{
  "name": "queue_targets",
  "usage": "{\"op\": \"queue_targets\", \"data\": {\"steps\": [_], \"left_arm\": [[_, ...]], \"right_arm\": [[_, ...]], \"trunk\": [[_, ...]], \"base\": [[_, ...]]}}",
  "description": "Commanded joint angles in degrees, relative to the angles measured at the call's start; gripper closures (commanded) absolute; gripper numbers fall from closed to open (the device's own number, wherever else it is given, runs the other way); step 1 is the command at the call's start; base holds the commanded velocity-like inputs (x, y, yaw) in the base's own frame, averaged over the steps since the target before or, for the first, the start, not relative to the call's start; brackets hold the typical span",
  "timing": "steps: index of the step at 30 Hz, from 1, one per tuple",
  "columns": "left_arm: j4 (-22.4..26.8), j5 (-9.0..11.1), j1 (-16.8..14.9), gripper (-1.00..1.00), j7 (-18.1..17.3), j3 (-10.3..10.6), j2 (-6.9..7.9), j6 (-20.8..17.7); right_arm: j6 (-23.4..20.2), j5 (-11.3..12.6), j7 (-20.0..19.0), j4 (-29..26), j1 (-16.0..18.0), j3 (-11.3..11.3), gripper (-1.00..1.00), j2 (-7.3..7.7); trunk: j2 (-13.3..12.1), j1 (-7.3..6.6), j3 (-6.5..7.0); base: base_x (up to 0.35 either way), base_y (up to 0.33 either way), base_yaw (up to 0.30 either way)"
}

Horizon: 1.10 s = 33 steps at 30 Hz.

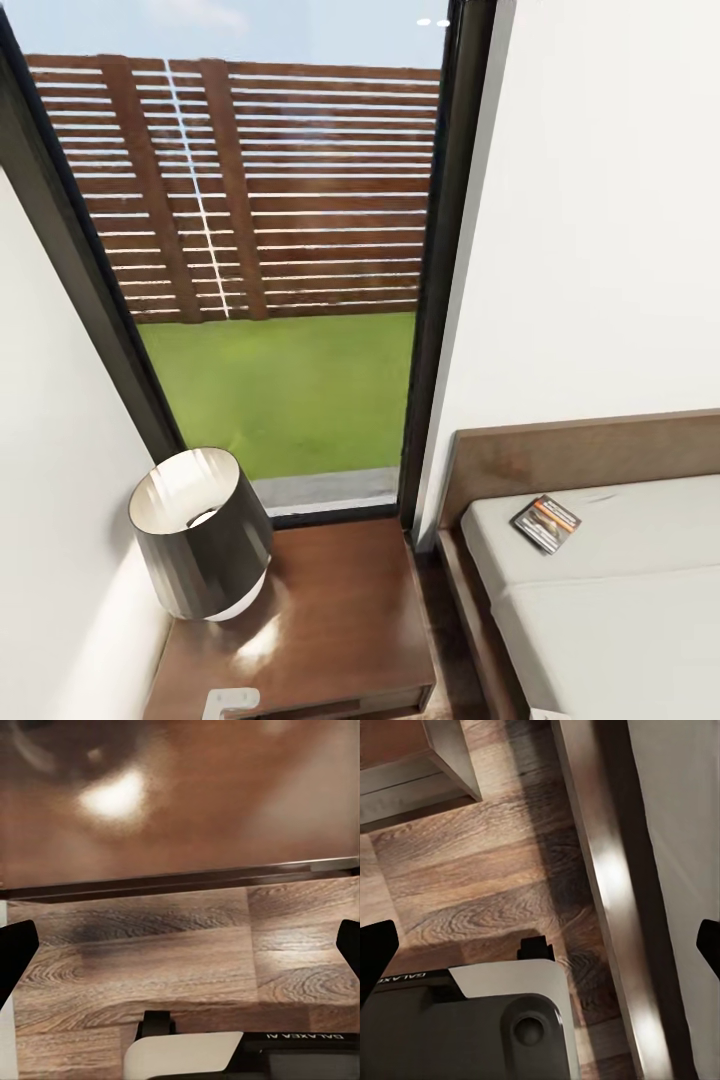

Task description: In the bedroom, move the book from the bed onto either nightstand, and place the two sandals side by side next to the bed.

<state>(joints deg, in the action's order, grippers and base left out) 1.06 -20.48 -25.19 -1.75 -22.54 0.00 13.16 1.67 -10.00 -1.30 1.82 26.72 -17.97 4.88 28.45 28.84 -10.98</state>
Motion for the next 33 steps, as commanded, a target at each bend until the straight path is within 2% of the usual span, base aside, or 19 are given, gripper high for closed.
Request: {"op": "queue_targets", "data": {"steps": [1,14,33], "left_arm": [[0.0,-0.3,0.0,-1.00,-0.2,-0.5,0.00,0.1],[0.0,-0.3,0.0,-1.00,-0.2,-0.5,0.00,0.1],[0.0,-0.3,0.0,-1.00,-0.2,-0.5,0.00,0.1]], "right_arm": [[0.2,-0.6,-0.1,0.2,0.1,-0.5,-1.00,0.04],[0.2,-0.6,-0.1,0.2,0.1,-0.5,-1.00,0.04],[0.2,-0.6,-0.1,0.2,0.1,-0.5,-1.00,0.04]], "trunk": [[-0.3,-0.20,0.09],[-5.5,-3.05,2.42],[-5.5,-3.05,2.42]], "base": [[0.000,0.000,0.000],[0.000,0.000,0.000],[0.000,0.000,0.000]]}}
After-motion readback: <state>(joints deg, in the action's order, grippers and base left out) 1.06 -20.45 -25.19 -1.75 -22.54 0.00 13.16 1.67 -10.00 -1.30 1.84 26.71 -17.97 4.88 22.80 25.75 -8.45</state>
